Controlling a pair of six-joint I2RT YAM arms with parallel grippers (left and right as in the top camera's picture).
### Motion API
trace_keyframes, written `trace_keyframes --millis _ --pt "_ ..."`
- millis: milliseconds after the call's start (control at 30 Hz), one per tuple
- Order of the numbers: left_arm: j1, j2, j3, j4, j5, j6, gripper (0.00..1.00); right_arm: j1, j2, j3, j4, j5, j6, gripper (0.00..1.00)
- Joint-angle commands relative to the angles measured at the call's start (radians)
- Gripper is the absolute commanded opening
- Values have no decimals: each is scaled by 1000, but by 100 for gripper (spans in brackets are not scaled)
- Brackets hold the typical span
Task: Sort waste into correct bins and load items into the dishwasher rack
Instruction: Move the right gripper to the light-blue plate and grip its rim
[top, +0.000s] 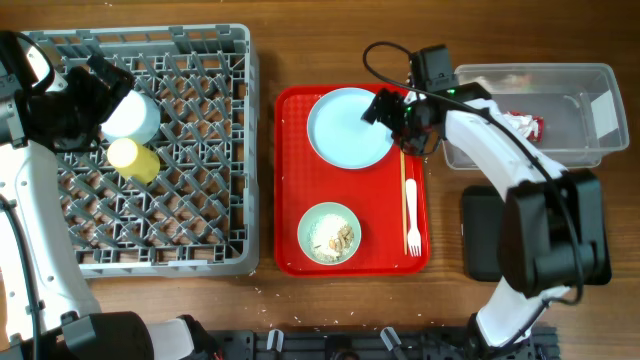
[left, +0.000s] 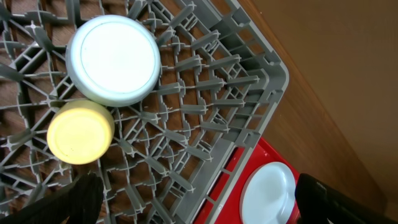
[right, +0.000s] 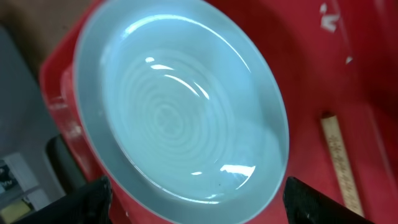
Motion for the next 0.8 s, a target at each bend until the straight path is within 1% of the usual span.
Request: trace_keyframes --millis 0,167,233,333,367,400,467,533,633,667,700,767 --pt "0 5 3 0 15 -2 100 5 82 1 -4 -51 54 88" --pt "0 5 3 1 15 -2 100 5 99 1 -72 39 67 88" --pt "0 5 3 1 15 -2 100 11 99 1 -89 50 66 85" --pt "0 5 3 1 15 -2 100 37 99 1 -81 50 68 72" --pt "0 5 3 1 15 -2 100 46 99 1 -74 50 68 69" --pt "0 5 3 0 15 -2 100 60 99 1 -62 51 68 67" --pt "0 5 3 1 15 -2 100 87 99 1 -48 94 72 66" --pt "0 5 3 0 15 -2 100 101 99 1 -58 148 114 62" --pt "0 5 3 1 15 -2 100 104 99 1 -73 167 120 54" --pt "0 5 3 1 15 -2 100 104 99 1 -90 182 121 49" --pt "0 5 3 1 15 -2 100 104 99 1 -99 192 119 41" --pt "0 5 3 0 15 -2 100 104 99 1 -112 213 118 31"
